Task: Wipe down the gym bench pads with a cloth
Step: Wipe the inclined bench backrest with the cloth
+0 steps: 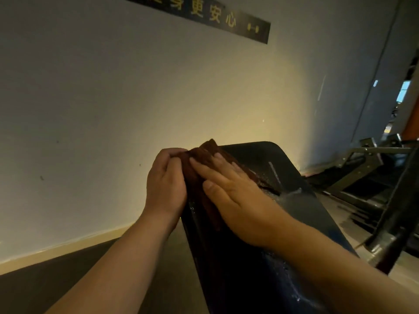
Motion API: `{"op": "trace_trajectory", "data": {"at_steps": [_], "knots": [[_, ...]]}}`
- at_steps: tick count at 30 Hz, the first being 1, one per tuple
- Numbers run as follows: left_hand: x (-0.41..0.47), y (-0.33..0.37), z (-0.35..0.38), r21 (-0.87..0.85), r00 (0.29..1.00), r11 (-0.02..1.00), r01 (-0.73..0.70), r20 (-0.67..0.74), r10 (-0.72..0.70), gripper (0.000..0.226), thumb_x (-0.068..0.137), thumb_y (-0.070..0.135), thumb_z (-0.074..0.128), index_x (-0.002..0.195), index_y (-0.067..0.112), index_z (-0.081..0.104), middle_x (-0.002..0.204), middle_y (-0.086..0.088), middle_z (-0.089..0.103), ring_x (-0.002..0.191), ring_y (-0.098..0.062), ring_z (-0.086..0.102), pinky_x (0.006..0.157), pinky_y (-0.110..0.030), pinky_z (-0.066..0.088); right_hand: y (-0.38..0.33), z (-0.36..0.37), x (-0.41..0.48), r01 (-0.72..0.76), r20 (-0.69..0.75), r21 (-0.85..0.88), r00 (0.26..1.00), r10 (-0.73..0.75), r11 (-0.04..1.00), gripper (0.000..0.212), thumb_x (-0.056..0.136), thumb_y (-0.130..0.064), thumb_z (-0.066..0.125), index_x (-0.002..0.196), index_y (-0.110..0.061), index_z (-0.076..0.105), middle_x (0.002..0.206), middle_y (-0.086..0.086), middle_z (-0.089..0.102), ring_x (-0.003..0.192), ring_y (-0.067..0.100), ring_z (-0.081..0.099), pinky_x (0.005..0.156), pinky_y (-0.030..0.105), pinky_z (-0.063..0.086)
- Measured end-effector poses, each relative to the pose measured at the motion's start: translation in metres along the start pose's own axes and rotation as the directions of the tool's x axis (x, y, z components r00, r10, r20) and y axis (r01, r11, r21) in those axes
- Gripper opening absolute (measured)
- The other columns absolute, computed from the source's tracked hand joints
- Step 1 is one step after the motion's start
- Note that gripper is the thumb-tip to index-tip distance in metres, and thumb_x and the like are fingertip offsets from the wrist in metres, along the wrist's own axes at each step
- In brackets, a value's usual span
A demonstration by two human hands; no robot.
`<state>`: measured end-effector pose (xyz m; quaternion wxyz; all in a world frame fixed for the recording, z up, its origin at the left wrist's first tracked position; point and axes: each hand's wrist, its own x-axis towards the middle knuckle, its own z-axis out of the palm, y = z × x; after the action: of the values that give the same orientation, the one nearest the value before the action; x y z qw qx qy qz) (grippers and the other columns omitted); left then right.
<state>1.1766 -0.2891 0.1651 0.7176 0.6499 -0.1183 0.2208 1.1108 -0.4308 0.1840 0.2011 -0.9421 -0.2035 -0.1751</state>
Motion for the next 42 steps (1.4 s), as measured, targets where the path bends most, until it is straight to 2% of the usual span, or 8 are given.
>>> {"op": "trace_trajectory", "data": {"at_steps": [5, 11, 16, 22, 28, 31, 35, 42], "knots": [[0.005, -0.004, 0.003, 0.029, 0.998, 0.998, -0.055, -0.007, 0.055, 0.027, 0.099, 0.013, 0.040, 0.105, 0.019, 0.066, 0.099, 0.009, 0.059, 0.095, -0.008, 0.057, 0.079, -0.030, 0.047, 0.054, -0.036, 0.007, -0.287, -0.091, -0.091, 0.956, 0.280, 0.953, 0.050, 0.110, -0.035, 0.023, 0.158, -0.039, 0.008, 0.168, -0.007, -0.003, 0.153, 0.012, -0.007, 0.120, 0.032, -0.007], [0.007, -0.012, 0.004, 0.092, 0.993, 0.989, -0.115, -0.028, 0.118, 0.027, 0.098, 0.025, 0.041, 0.106, 0.018, 0.066, 0.103, 0.005, 0.060, 0.097, -0.014, 0.059, 0.081, -0.036, 0.051, 0.018, -0.001, -0.011, -0.045, 0.005, -0.101, 0.999, 0.046, 0.994, 0.050, 0.109, -0.040, 0.025, 0.156, -0.047, 0.010, 0.167, -0.011, 0.001, 0.146, 0.006, -0.006, 0.106, 0.028, -0.010], [0.006, -0.012, 0.004, 0.102, 0.994, 0.989, -0.107, -0.001, 0.108, 0.027, 0.099, 0.026, 0.039, 0.108, 0.019, 0.063, 0.100, 0.006, 0.057, 0.094, -0.012, 0.055, 0.076, -0.031, 0.046, 0.081, -0.030, -0.027, -0.313, -0.177, -0.135, 0.941, 0.288, 0.940, 0.050, 0.109, -0.038, 0.026, 0.159, -0.038, 0.017, 0.166, 0.005, 0.017, 0.152, 0.026, 0.017, 0.124, 0.044, 0.013], [0.006, -0.013, 0.003, 0.134, 0.991, 0.981, -0.137, 0.009, 0.137, 0.024, 0.100, 0.026, 0.038, 0.109, 0.017, 0.058, 0.098, 0.006, 0.055, 0.091, -0.011, 0.054, 0.070, -0.028, 0.043, 0.026, -0.001, -0.071, -0.107, 0.035, 0.127, 0.994, 0.103, 0.986, 0.043, 0.109, -0.043, 0.022, 0.150, -0.055, 0.021, 0.152, -0.031, 0.009, 0.139, -0.006, 0.003, 0.115, 0.028, 0.006], [0.006, -0.004, 0.004, 0.280, 0.987, 0.947, -0.155, 0.075, 0.140, 0.027, 0.104, 0.023, 0.030, 0.115, 0.015, 0.054, 0.095, 0.007, 0.051, 0.083, -0.005, 0.046, 0.067, -0.023, 0.038, 0.066, -0.026, -0.064, -0.323, -0.080, -0.193, 0.946, 0.313, 0.927, 0.049, 0.110, -0.034, 0.024, 0.158, -0.036, 0.013, 0.168, -0.004, 0.000, 0.153, 0.015, -0.002, 0.121, 0.033, 0.001], [0.001, 0.005, 0.006, 0.351, 0.979, 0.916, -0.196, 0.131, 0.159, 0.034, 0.104, 0.017, 0.030, 0.129, 0.015, 0.053, 0.119, 0.001, 0.053, 0.102, -0.013, 0.050, 0.087, -0.028, 0.042, 0.046, -0.007, -0.048, -0.269, -0.135, -0.297, 0.962, 0.239, 0.916, 0.048, 0.110, -0.029, 0.025, 0.158, -0.022, 0.024, 0.168, 0.003, 0.005, 0.154, 0.030, -0.002, 0.124, 0.044, -0.003], [-0.008, 0.004, 0.006, 0.337, 0.977, 0.918, -0.210, 0.114, 0.181, 0.040, 0.105, 0.015, 0.032, 0.142, 0.016, 0.048, 0.142, -0.004, 0.049, 0.130, -0.021, 0.046, 0.109, -0.033, 0.038, 0.014, 0.015, -0.066, -0.081, -0.014, -0.248, 0.997, 0.080, 0.965, 0.051, 0.109, -0.044, 0.021, 0.156, -0.046, 0.000, 0.163, -0.020, -0.006, 0.144, 0.001, -0.016, 0.115, 0.028, -0.014], [-0.009, -0.001, 0.004, 0.271, 0.972, 0.935, -0.227, 0.123, 0.201, 0.039, 0.108, 0.018, 0.028, 0.140, 0.016, 0.049, 0.140, -0.003, 0.050, 0.127, -0.016, 0.045, 0.100, -0.022, 0.032, 0.072, -0.018, -0.050, -0.486, -0.166, -0.296, 0.874, 0.456, 0.823, 0.059, 0.105, -0.051, 0.014, 0.160, -0.033, 0.003, 0.169, 0.002, -0.002, 0.155, 0.028, -0.004, 0.124, 0.048, 0.000]]}}
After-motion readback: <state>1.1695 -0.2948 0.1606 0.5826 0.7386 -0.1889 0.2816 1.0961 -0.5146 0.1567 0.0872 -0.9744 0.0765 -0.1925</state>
